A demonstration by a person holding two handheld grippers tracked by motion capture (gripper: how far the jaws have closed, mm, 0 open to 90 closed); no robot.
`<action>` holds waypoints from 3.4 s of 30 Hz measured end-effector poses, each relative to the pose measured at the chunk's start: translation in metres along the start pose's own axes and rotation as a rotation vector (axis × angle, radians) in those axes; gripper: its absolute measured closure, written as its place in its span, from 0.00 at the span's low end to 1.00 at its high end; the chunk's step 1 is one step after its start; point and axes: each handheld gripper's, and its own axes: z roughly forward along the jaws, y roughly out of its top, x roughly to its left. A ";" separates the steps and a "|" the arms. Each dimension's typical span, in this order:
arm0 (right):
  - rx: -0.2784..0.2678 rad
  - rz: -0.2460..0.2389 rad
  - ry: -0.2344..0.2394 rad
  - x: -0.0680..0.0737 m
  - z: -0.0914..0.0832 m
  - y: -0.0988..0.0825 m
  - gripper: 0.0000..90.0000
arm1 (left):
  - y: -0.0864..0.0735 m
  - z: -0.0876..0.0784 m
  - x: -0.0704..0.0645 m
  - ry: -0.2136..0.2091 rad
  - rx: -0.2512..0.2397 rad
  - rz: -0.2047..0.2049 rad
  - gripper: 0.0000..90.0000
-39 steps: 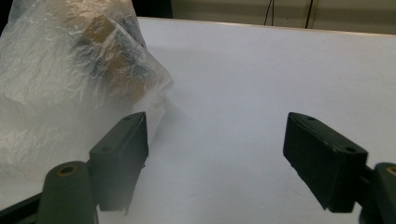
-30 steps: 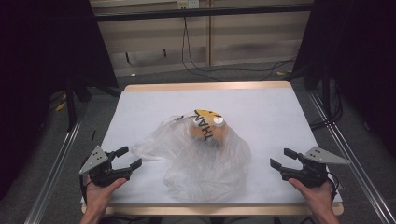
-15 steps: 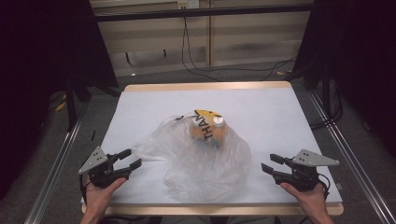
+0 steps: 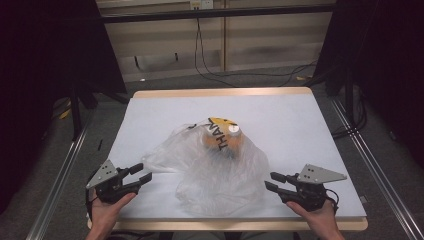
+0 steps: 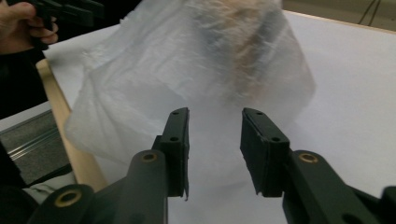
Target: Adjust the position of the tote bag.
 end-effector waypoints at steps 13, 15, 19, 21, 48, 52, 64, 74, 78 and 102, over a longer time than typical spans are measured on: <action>0.010 -0.070 0.133 0.041 0.017 0.022 0.84 | 0.001 0.003 -0.002 -0.043 0.050 -0.001 0.67; 0.011 -0.069 0.151 0.045 0.022 0.026 0.85 | 0.001 0.003 -0.002 -0.044 0.049 -0.004 0.70; 0.045 -0.088 0.198 0.060 0.040 0.032 0.85 | 0.002 0.003 -0.003 -0.017 0.060 -0.006 0.70; 0.068 -0.098 0.225 0.067 0.050 0.035 0.85 | 0.002 0.003 -0.002 -0.034 0.049 -0.012 0.70; 0.256 -0.144 0.349 0.119 0.153 0.054 0.74 | 0.039 0.035 0.042 0.025 0.104 -0.004 0.56; 0.288 -0.140 0.323 0.119 0.165 0.051 0.69 | 0.032 0.050 0.051 0.036 0.167 -0.006 0.49; 0.360 -0.146 0.286 0.120 0.186 0.032 0.60 | 0.007 0.046 0.067 0.068 0.247 -0.032 0.48; 0.387 -0.198 0.262 0.120 0.193 0.025 0.65 | -0.001 0.058 0.061 0.000 0.336 -0.017 0.58; 0.392 -0.224 0.236 0.121 0.190 0.024 0.75 | -0.003 0.059 0.061 0.003 0.345 -0.022 0.73; 0.276 -0.235 0.308 0.108 0.169 0.037 1.00 | 0.007 0.048 0.055 -0.093 0.238 -0.055 0.94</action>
